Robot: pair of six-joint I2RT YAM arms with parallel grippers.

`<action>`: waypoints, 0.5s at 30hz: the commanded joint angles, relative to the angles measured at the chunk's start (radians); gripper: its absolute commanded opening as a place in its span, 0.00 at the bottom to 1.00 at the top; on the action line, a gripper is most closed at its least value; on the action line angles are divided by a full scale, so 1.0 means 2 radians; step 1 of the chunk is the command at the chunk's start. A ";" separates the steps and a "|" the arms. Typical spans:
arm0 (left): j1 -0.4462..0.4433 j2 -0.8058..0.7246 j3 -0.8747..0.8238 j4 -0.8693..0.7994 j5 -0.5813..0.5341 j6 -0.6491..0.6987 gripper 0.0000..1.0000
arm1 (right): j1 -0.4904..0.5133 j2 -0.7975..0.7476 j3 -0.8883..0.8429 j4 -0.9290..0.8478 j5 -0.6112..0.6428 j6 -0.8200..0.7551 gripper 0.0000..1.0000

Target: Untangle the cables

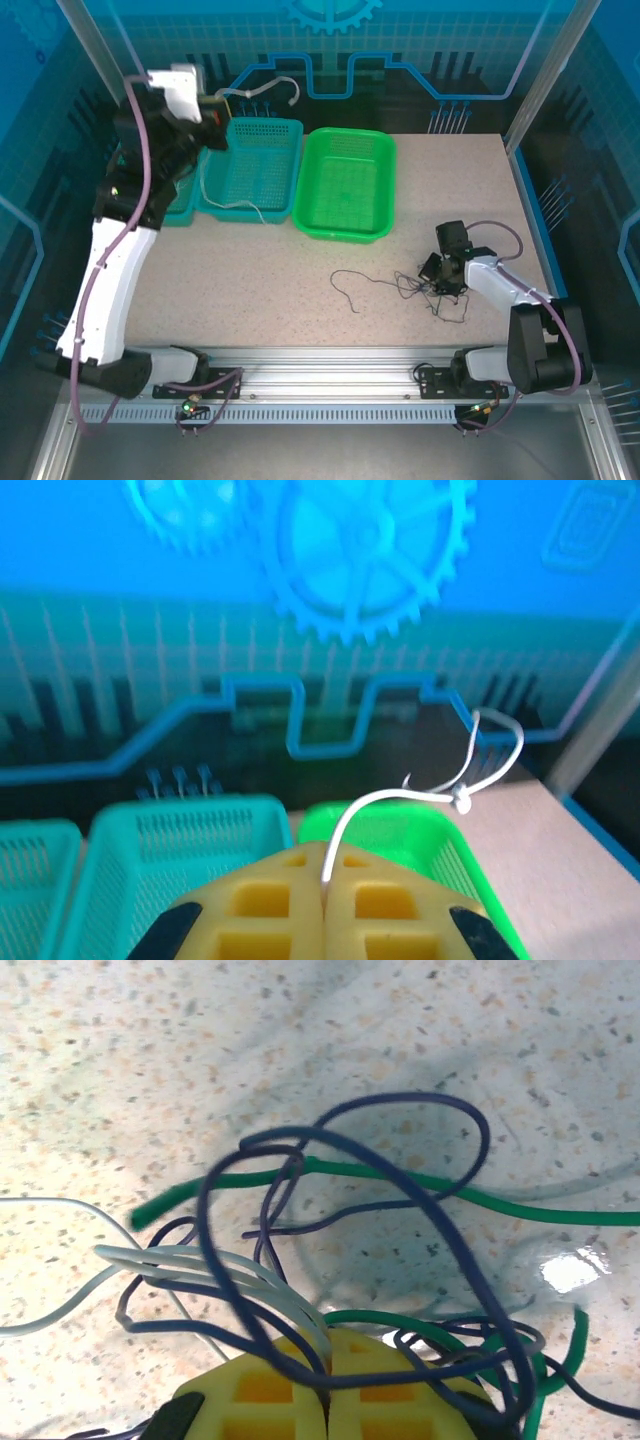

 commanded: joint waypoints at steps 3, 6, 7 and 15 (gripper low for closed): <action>0.075 0.078 0.137 -0.033 -0.004 0.046 0.00 | 0.012 -0.021 0.020 -0.031 -0.004 -0.012 0.00; 0.121 0.109 0.176 -0.030 0.000 0.045 0.00 | 0.013 -0.025 0.029 -0.039 -0.006 -0.015 0.00; 0.134 0.117 0.181 -0.026 0.002 0.045 0.00 | 0.013 -0.026 0.032 -0.042 -0.006 -0.016 0.00; 0.235 0.177 0.165 -0.003 0.045 0.012 0.00 | 0.017 -0.029 0.051 -0.057 0.001 -0.007 0.00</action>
